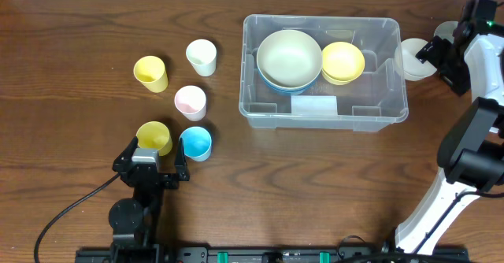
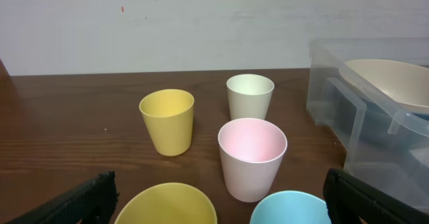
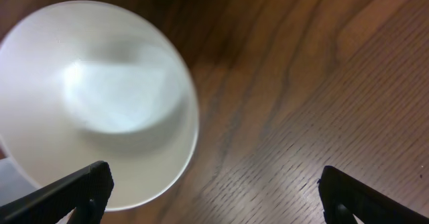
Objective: Pack container
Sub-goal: 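Move the right gripper to the white bowl and grasp its rim, then lift the white bowl and lower it into the yellow bowl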
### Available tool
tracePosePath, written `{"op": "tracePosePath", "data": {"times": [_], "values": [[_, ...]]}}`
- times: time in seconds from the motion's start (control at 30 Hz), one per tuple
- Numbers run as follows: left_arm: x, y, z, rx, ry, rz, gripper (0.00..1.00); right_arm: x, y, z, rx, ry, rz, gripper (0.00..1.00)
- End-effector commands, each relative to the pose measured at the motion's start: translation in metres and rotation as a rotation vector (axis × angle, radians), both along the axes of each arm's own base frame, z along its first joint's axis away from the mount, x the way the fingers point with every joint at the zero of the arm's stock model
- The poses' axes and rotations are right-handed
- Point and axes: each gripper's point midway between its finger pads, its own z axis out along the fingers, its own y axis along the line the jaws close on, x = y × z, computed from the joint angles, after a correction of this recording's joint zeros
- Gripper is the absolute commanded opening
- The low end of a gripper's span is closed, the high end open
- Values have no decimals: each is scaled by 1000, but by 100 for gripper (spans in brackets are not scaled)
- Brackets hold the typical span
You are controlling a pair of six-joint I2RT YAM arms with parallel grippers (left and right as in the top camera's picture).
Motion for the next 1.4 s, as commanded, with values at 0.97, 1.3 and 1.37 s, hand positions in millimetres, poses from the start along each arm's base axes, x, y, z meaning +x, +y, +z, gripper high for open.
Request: {"op": "tracePosePath", "data": {"times": [0.97, 1.3, 1.37], "values": [[0, 0, -16, 12, 42, -7, 98, -31, -26, -48, 85, 122, -109, 34], [0, 0, -16, 12, 42, -7, 98, -57, -65, 8, 127, 139, -212, 1], [0, 0, -16, 12, 42, -7, 98, -53, -67, 34, 136, 95, -215, 1]]}}
